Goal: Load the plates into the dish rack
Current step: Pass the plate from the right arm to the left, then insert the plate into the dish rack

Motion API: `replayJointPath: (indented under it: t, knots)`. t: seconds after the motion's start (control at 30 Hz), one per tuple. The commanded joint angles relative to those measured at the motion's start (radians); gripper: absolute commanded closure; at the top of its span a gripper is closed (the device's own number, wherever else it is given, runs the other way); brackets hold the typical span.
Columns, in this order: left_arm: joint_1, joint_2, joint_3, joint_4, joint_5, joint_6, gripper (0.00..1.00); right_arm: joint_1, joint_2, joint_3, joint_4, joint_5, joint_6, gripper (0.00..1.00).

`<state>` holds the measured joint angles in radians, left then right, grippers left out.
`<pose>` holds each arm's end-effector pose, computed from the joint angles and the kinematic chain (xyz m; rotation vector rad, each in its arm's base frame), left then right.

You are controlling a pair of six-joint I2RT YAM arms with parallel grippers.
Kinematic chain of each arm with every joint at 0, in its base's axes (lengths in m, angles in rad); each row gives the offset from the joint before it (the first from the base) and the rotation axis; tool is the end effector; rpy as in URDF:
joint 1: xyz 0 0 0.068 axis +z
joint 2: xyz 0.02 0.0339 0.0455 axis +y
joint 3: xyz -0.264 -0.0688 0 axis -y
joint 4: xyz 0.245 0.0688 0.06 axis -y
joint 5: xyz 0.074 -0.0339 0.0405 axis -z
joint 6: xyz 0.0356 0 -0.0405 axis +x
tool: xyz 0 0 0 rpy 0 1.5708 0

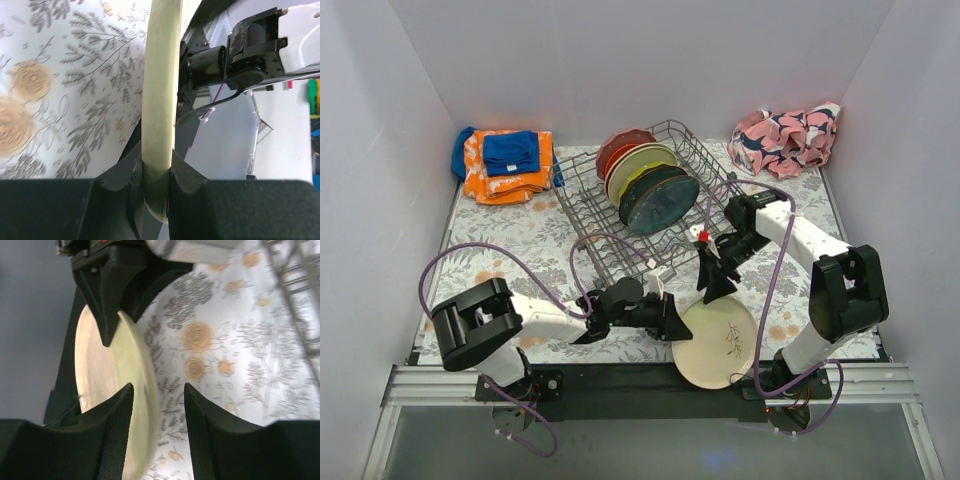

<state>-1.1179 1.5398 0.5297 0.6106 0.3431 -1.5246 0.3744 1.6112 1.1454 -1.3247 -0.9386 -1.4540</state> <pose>0.1170 -0.2678 0.1600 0.2301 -2.5808 1.7646 0.2276 0.1203 0.2281 -1.9334 1.6702 1.2542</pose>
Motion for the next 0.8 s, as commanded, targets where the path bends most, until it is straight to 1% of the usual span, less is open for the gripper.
replayJointPath:
  t: [0.0,0.03,0.07,0.1,0.27,0.37,0.47,0.5,0.53,0.6,0.63,0.67,0.7,0.73,0.77]
  knots:
    - [0.010,-0.163,-0.039,-0.002,-0.047,0.027,1.00,0.000,-0.025,0.186,0.010,0.009,0.190,0.45]
    - [0.012,-0.185,-0.046,-0.011,-0.052,0.027,1.00,-0.003,-0.036,0.209,0.012,0.011,0.213,0.42]
    - [0.016,-0.205,-0.054,-0.018,-0.055,0.027,1.00,-0.005,-0.043,0.230,0.012,0.017,0.245,0.37]
    - [0.017,-0.246,-0.065,-0.028,-0.059,0.029,1.00,-0.008,-0.053,0.279,0.013,0.021,0.262,0.34]
    - [0.029,-0.360,-0.074,-0.121,-0.088,0.041,1.00,-0.043,-0.065,0.410,0.028,0.063,0.363,0.32]
    - [0.046,-0.432,-0.070,-0.172,-0.102,0.053,1.00,-0.083,-0.059,0.485,0.065,0.064,0.455,0.32]
    - [0.070,-0.496,-0.025,-0.265,-0.122,0.076,1.00,-0.135,-0.073,0.507,0.159,0.075,0.573,0.32]
    - [0.076,-0.510,-0.010,-0.291,-0.130,0.093,1.00,-0.152,-0.085,0.504,0.224,0.084,0.608,0.32]
    - [0.082,-0.524,0.024,-0.351,-0.134,0.104,1.00,-0.193,-0.091,0.501,0.255,0.093,0.671,0.32]
    - [0.099,-0.558,0.056,-0.406,-0.170,0.136,1.00,-0.248,-0.109,0.491,0.327,0.100,0.724,0.32]
    - [0.105,-0.566,0.076,-0.466,-0.183,0.148,1.00,-0.309,-0.114,0.485,0.350,0.098,0.742,0.32]
    - [0.122,-0.573,0.110,-0.494,-0.191,0.162,1.00,-0.346,-0.120,0.470,0.373,0.093,0.794,0.32]
    - [0.135,-0.586,0.128,-0.517,-0.191,0.175,1.00,-0.371,-0.134,0.458,0.410,0.089,0.813,0.33]
    - [0.148,-0.593,0.144,-0.547,-0.188,0.190,1.00,-0.452,-0.140,0.445,0.424,0.074,0.828,0.33]
    - [0.174,-0.599,0.176,-0.558,-0.182,0.198,1.00,-0.480,-0.145,0.430,0.432,0.061,0.839,0.33]
